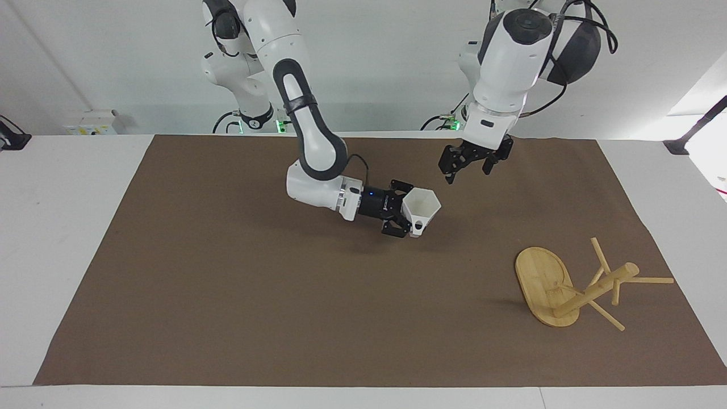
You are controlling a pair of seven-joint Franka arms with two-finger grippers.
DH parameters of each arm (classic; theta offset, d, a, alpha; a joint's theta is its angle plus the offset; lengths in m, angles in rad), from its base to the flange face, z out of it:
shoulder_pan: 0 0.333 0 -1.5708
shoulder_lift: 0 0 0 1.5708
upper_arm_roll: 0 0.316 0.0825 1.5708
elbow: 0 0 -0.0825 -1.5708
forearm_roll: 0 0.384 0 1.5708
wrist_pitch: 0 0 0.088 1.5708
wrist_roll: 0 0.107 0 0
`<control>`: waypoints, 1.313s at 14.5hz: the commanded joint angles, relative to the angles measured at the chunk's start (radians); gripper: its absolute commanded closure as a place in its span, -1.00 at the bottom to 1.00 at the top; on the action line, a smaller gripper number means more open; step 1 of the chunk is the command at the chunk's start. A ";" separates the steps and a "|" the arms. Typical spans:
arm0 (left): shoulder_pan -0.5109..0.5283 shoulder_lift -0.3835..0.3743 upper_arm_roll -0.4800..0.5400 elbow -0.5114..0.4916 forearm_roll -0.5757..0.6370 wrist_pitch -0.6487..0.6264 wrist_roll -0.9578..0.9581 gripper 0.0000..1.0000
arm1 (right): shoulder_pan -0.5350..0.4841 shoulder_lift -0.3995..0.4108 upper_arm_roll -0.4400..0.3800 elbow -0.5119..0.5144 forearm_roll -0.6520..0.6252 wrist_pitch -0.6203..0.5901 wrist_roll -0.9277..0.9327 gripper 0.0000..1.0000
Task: Hang cup on rack
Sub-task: 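Lift the mug with the right gripper and carry it toward the left gripper, then grasp the mug with the left gripper from the right gripper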
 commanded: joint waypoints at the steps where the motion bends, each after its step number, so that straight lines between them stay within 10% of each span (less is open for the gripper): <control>1: -0.024 0.036 0.014 0.010 -0.013 0.038 -0.050 -0.96 | 0.014 -0.047 -0.006 -0.023 0.033 0.030 -0.003 0.34; 7: -0.015 0.042 0.014 -0.025 -0.022 0.049 -0.087 -0.39 | 0.017 -0.050 -0.006 -0.028 0.033 0.032 -0.005 0.34; 10: -0.016 0.033 0.014 -0.055 -0.023 0.063 -0.097 0.19 | 0.017 -0.048 -0.006 -0.028 0.031 0.035 -0.006 0.34; 12: -0.021 0.033 0.014 -0.062 -0.028 0.071 -0.096 0.92 | 0.017 -0.050 -0.006 -0.029 0.031 0.036 -0.006 0.33; 19: -0.013 0.028 0.014 -0.088 -0.042 0.118 -0.096 1.00 | 0.029 -0.047 -0.006 -0.029 0.031 0.064 -0.006 0.33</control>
